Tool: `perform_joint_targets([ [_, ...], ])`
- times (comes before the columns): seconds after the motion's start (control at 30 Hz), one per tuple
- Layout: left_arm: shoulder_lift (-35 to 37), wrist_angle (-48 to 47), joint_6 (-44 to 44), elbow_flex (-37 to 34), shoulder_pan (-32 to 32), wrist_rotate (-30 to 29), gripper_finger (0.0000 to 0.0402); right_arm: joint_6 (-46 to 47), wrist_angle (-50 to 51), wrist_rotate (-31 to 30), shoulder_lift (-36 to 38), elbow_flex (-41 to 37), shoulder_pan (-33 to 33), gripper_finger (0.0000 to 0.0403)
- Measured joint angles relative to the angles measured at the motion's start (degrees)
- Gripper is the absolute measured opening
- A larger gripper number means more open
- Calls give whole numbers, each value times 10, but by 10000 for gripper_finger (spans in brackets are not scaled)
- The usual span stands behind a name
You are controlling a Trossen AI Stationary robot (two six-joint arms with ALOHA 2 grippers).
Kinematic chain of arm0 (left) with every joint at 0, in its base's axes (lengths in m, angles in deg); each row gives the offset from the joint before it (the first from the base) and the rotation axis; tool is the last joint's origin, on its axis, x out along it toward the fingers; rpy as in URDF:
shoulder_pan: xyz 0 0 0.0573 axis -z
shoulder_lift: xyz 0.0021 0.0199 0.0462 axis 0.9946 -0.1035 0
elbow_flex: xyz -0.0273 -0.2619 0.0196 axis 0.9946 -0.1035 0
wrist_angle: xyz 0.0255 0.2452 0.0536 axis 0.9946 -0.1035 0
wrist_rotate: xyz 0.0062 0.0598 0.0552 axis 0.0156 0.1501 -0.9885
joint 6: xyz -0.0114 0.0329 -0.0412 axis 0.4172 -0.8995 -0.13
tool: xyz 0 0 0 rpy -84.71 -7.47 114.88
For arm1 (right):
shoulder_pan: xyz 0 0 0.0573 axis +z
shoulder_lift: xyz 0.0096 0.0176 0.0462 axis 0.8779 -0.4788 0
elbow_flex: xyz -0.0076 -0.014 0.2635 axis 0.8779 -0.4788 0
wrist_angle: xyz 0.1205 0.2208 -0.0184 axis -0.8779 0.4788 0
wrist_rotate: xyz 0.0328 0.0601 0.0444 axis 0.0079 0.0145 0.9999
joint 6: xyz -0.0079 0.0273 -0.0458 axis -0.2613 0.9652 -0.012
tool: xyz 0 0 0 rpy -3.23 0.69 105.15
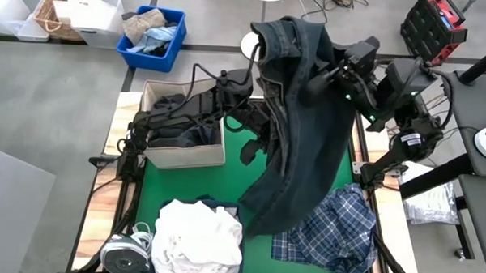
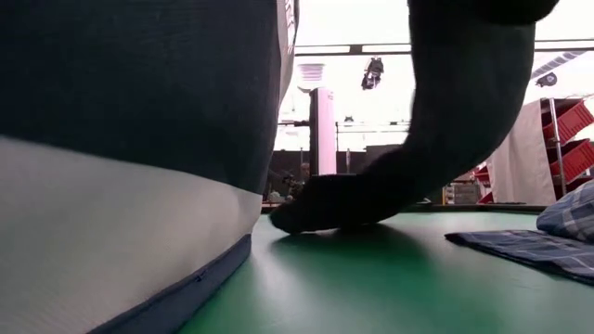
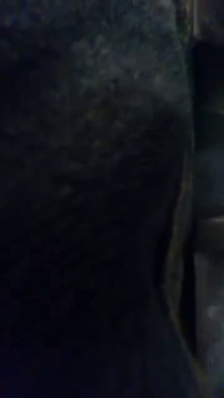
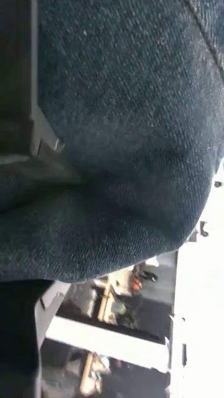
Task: Sort clothes
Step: Put the dark long pants into the white laundry organizer
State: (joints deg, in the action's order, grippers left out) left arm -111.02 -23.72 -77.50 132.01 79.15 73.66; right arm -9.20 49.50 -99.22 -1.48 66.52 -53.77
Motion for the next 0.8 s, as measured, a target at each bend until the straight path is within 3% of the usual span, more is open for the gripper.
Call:
perform_joint_targets([
  [0.47,0,38,57,0,8,44,6,217,87,61,39,-1,0,293],
  [0.67,2,55,71,2,12,55,1,245,86,75,47,-1,0,348],
  [0.8,2,100,103,1,14,60,0,240,83,110,36,-1,-3,353],
])
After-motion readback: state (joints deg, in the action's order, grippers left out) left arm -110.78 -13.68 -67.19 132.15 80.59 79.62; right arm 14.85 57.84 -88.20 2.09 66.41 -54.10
